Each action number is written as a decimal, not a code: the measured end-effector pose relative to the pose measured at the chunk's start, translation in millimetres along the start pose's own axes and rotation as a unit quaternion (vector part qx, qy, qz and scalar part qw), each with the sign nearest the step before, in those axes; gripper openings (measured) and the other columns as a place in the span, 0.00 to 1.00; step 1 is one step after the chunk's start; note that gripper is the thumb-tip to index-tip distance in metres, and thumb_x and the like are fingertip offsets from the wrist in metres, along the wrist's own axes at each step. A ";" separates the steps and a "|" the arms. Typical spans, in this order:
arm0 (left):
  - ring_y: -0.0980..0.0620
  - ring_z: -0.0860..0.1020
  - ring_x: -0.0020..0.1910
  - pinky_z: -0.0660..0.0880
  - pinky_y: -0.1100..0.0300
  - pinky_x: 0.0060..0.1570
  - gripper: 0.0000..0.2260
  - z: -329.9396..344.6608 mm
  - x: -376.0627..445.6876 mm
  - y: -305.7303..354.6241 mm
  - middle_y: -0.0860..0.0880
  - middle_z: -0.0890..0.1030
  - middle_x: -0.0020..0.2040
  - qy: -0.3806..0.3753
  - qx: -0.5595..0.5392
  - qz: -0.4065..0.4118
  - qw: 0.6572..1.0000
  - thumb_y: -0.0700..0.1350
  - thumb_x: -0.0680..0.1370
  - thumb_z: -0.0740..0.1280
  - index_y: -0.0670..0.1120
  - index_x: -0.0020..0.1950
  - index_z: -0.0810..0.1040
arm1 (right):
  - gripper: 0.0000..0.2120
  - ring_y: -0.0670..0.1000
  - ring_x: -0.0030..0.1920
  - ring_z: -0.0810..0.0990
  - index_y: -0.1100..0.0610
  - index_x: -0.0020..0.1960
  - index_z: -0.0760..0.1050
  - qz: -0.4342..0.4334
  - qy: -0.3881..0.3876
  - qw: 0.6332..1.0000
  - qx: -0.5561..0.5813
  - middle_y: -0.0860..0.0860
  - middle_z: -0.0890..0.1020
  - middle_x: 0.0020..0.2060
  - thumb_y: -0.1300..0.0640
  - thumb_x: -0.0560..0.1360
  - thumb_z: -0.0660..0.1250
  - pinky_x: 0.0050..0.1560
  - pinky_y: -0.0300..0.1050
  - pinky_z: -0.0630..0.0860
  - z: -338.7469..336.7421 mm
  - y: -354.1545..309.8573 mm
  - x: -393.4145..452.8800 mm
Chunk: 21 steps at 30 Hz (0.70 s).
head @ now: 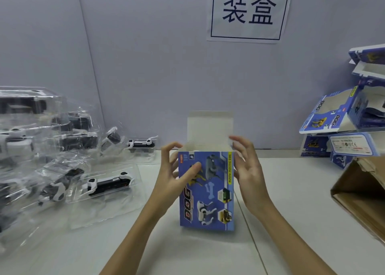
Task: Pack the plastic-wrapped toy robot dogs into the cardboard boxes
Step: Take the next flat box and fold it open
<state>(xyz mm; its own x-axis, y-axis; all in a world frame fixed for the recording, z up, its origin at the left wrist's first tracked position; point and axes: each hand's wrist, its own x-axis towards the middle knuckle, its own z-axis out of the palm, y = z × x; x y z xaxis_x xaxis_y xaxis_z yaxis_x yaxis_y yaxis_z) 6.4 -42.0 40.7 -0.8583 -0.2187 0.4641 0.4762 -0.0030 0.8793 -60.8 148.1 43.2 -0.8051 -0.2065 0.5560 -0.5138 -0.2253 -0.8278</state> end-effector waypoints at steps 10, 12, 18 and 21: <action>0.39 0.86 0.54 0.85 0.44 0.43 0.24 -3.4 1.2 2.4 0.57 0.80 0.65 -0.004 -0.021 -0.024 0.999 0.53 0.69 0.81 0.51 0.57 0.72 | 0.15 0.54 0.62 0.83 0.47 0.60 0.76 -0.016 0.005 0.999 -0.028 0.45 0.80 0.64 0.47 0.75 0.73 0.53 0.62 0.84 18.8 -6.5 -12.3; 0.37 0.87 0.50 0.85 0.41 0.42 0.27 -1.0 1.2 3.0 0.49 0.82 0.61 -0.002 -0.020 -0.019 1.000 0.54 0.68 0.81 0.52 0.58 0.70 | 0.25 0.53 0.62 0.83 0.52 0.67 0.70 -0.035 0.009 0.999 -0.015 0.43 0.80 0.61 0.47 0.75 0.75 0.55 0.59 0.84 18.5 -9.0 -10.1; 0.43 0.83 0.62 0.85 0.42 0.47 0.26 -0.7 -1.5 3.5 0.50 0.77 0.67 -0.010 0.015 0.024 1.000 0.53 0.72 0.78 0.58 0.66 0.69 | 0.27 0.55 0.67 0.78 0.45 0.64 0.73 -0.061 -0.001 0.997 -0.054 0.49 0.76 0.63 0.29 0.73 0.69 0.53 0.48 0.84 19.5 -6.8 -15.7; 0.43 0.80 0.66 0.84 0.41 0.51 0.28 0.1 -5.0 3.1 0.54 0.76 0.66 -0.015 0.019 0.022 0.999 0.67 0.69 0.77 0.55 0.60 0.72 | 0.29 0.56 0.70 0.77 0.46 0.60 0.75 0.002 -0.019 1.000 0.014 0.48 0.76 0.66 0.25 0.71 0.67 0.53 0.54 0.85 22.3 -5.2 -20.7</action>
<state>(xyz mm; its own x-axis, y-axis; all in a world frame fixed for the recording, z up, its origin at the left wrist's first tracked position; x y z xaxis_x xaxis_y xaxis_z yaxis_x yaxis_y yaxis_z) 12.2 -40.8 41.1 -0.8424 -0.1893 0.5045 0.5062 0.0433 0.8613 -34.9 132.4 37.8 -0.7952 -0.2437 0.5552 -0.5014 -0.2505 -0.8282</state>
